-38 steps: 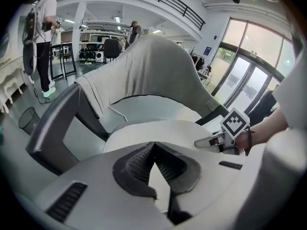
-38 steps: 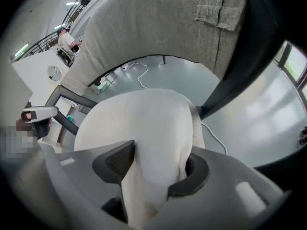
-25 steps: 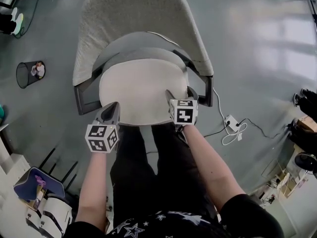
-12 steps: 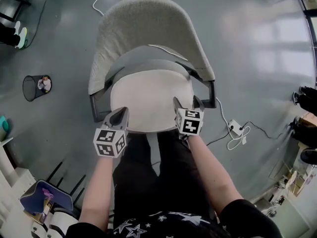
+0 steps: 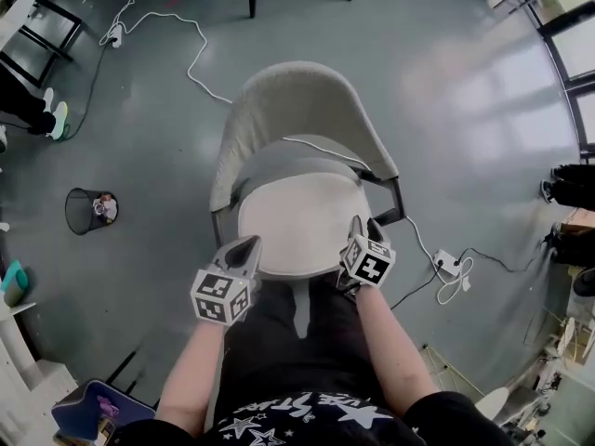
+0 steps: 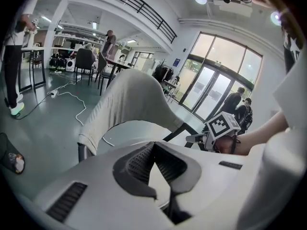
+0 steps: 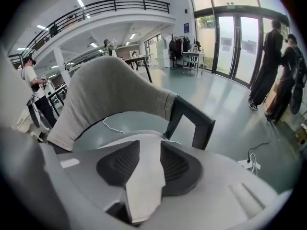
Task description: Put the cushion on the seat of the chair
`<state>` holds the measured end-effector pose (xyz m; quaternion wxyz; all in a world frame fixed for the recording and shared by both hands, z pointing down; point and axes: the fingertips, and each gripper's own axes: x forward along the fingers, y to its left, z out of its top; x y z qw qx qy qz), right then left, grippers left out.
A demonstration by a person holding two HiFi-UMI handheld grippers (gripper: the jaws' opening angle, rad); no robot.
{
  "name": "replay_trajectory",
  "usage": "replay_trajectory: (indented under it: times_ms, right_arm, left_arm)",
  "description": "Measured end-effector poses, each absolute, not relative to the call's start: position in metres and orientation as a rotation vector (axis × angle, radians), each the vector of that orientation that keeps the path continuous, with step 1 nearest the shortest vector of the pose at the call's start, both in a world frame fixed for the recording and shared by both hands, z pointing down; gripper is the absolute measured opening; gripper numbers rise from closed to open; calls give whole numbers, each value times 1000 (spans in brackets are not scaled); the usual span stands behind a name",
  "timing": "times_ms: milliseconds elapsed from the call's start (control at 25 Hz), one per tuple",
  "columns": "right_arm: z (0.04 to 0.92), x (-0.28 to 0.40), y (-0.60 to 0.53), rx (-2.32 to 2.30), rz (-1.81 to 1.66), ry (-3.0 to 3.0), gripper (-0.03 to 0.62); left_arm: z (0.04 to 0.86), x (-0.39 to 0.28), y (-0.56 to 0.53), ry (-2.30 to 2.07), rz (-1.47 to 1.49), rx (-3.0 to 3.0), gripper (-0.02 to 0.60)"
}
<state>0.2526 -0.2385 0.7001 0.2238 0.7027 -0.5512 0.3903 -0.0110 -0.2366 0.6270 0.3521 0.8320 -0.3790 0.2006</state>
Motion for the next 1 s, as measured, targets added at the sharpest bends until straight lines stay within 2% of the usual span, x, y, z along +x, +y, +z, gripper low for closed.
replay_trajectory:
  times_ms: [160, 240, 680, 1000]
  right_arm:
    - [660, 235, -225, 2007, 1178, -1589, 24]
    - [635, 226, -217, 2041, 1266, -1654, 3]
    - [588, 241, -160, 2011, 1321, -1776, 3]
    - [571, 228, -132, 1907, 1382, -1973, 3]
  left_arm:
    - [606, -16, -240, -927, 511, 2200, 9]
    - [595, -12, -242, -878, 509, 2231, 9]
    - [546, 42, -237, -792, 467, 2365, 9]
    - [528, 35, -172, -937, 452, 2314, 9]
